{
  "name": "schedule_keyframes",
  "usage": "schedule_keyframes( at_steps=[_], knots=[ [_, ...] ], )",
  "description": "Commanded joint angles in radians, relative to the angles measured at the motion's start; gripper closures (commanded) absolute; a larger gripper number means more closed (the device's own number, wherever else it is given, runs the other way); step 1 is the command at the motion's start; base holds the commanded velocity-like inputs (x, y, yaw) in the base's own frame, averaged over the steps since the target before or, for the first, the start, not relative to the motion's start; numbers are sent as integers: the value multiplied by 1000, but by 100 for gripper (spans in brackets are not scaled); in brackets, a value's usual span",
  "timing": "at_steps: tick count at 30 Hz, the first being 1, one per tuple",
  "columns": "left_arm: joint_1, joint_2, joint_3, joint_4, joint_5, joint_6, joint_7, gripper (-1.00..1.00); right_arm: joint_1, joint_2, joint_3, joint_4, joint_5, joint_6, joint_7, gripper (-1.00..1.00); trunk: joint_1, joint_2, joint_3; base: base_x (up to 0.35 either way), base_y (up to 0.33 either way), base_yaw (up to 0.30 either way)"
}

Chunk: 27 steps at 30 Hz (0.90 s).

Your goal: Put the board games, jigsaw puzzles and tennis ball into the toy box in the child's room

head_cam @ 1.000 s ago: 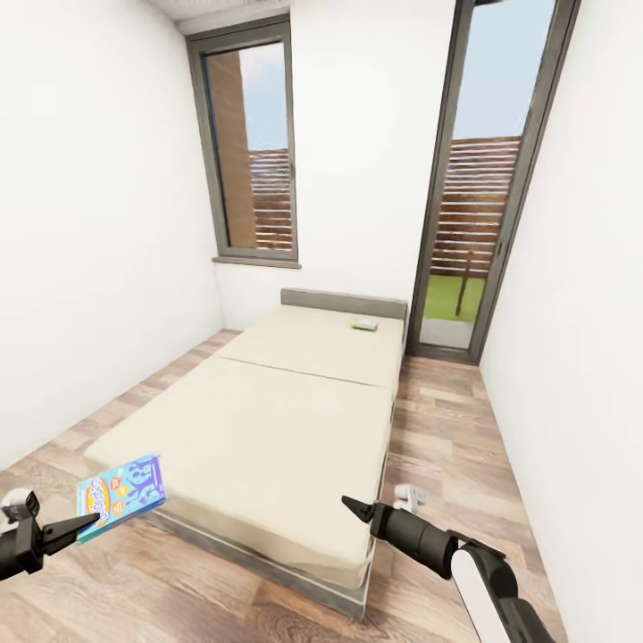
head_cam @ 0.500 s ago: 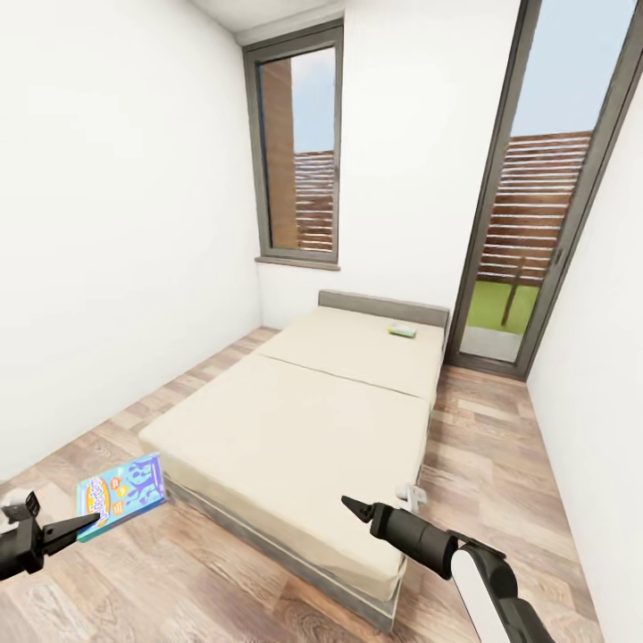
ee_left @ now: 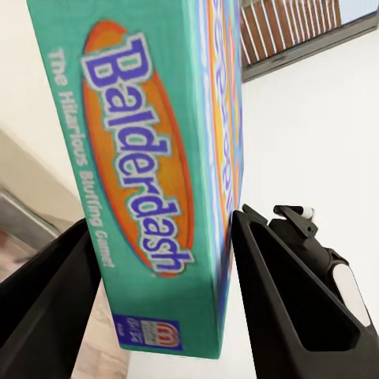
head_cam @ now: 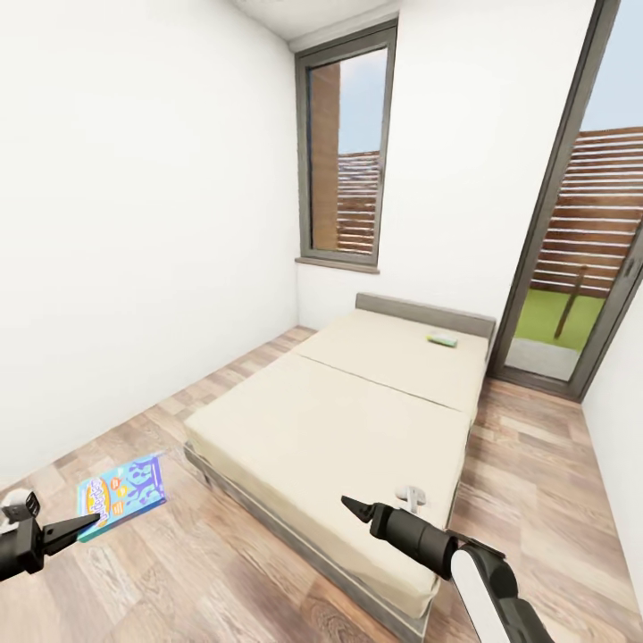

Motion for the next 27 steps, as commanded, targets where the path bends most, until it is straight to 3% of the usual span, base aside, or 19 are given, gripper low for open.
schedule_keyframes(
  at_steps=[1,27],
  knots=[
    [-1,0,0,0,0,10,-4,100,0,0,-1,-1,-3,6,1,-100,-4,6,2,0,0,290],
    [-1,2,0,0,-2,15,-4,100,0,0,-1,0,-3,4,1,-100,-104,188,84,3,0,291]
  ],
)
